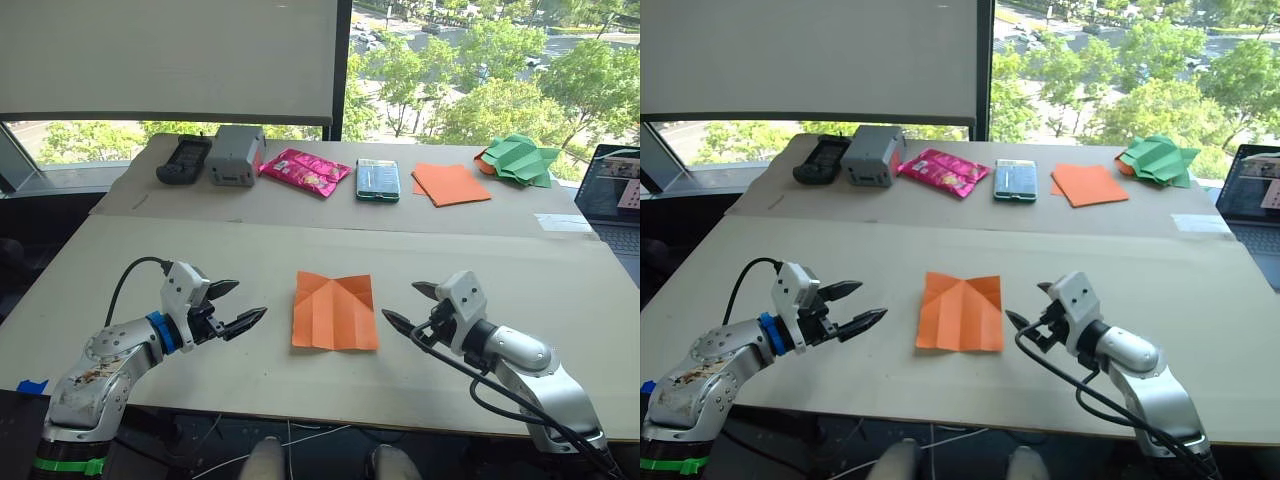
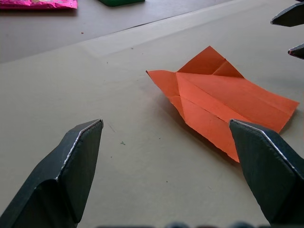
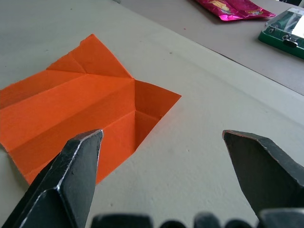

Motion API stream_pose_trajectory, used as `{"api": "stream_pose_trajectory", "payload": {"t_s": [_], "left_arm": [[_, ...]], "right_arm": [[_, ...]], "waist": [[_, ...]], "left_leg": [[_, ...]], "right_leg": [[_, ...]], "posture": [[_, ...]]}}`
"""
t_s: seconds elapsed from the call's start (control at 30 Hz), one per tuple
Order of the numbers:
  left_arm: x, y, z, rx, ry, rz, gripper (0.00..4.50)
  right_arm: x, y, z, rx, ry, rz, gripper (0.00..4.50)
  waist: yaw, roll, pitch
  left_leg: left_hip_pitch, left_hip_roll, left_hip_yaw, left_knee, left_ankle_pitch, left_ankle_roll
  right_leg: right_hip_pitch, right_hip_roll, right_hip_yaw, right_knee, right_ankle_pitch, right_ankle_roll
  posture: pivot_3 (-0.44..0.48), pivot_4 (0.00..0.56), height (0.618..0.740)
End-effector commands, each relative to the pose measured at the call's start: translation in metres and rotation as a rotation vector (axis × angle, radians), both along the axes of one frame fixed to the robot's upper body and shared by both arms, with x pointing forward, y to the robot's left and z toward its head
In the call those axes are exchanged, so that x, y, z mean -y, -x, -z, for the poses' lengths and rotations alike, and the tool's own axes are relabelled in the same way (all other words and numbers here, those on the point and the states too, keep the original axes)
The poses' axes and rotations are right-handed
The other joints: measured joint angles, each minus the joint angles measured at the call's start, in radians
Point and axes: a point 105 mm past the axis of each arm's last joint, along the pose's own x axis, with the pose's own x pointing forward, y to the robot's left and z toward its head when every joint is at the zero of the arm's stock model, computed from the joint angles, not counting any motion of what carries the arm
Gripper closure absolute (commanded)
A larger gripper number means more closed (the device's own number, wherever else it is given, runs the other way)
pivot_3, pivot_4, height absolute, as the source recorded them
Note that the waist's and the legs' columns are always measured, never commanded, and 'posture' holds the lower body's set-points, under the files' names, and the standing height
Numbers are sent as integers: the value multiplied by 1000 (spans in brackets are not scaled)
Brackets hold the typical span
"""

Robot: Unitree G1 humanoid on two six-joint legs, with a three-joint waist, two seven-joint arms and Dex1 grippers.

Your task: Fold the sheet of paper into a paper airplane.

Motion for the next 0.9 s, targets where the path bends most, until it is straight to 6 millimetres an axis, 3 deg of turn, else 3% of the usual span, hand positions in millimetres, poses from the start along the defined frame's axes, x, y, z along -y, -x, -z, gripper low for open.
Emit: {"api": "stream_pose_trajectory", "payload": {"t_s": [0.03,0.2,0.3,0.67,0.8,0.9], "left_arm": [[3,-1,-11,44,1,19,0],[17,-4,-19,74,12,68,0],[33,-8,-21,104,19,139,763],[79,-35,24,103,-116,264,4475],[97,-34,37,81,-128,320,4475],[99,-33,53,40,-168,328,4475]], "right_arm": [[-2,1,-11,52,-8,-7,43],[-3,0,-10,49,-8,2,43],[-3,-1,-9,50,-5,12,0],[-5,3,-3,39,16,31,0],[-3,6,-2,37,22,40,0],[-3,7,-1,28,28,42,0]], "waist": [[0,0,0],[2,0,0],[2,0,0],[1,2,-2],[1,2,-2],[1,2,-2]], "left_leg": [[0,0,0,0,0,0],[0,0,0,0,0,0],[0,0,0,0,0,0],[0,-1,0,2,5,8],[0,-1,0,2,5,8],[0,-1,0,2,5,9]], "right_leg": [[0,0,0,0,0,0],[0,0,0,0,0,0],[1,0,0,0,0,0],[2,1,0,2,1,2],[2,1,1,2,1,2],[2,1,1,2,2,3]], "posture": [[0,150,702],[0,150,702],[0,150,702],[0,150,702],[0,150,702],[0,150,702]]}}
